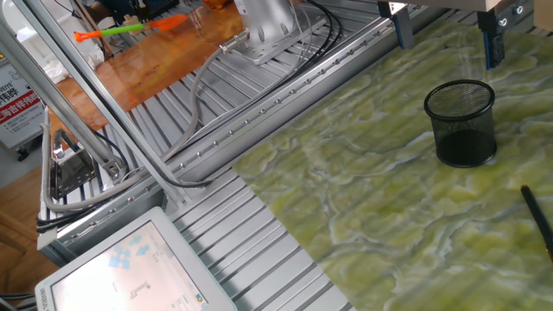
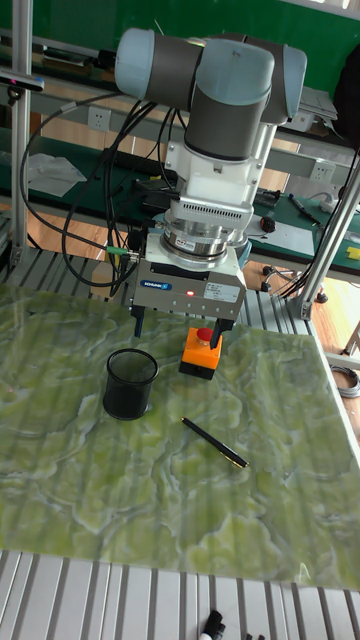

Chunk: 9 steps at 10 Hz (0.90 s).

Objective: Put the pen into the pen holder

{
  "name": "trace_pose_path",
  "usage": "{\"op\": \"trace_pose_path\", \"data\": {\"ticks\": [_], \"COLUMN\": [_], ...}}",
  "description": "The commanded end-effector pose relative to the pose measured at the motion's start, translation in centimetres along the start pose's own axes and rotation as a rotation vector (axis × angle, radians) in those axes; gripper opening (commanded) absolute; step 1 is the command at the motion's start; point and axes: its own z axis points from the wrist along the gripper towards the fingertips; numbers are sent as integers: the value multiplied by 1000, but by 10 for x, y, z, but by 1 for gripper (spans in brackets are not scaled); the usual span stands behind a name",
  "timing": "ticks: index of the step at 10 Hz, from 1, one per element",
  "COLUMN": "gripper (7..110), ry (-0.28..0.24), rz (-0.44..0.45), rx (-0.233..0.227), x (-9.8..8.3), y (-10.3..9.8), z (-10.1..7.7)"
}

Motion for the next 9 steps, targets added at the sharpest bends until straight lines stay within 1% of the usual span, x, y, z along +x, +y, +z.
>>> {"op": "trace_pose_path", "data": {"ticks": [1,2,9], "gripper": [109,7,7], "ry": [-151,-151,-148], "rz": [16,19,18], "rx": [-157,-154,-140], "x": [-38,-38,-37], "y": [41,39,35], "z": [-6,-5,-3]}}
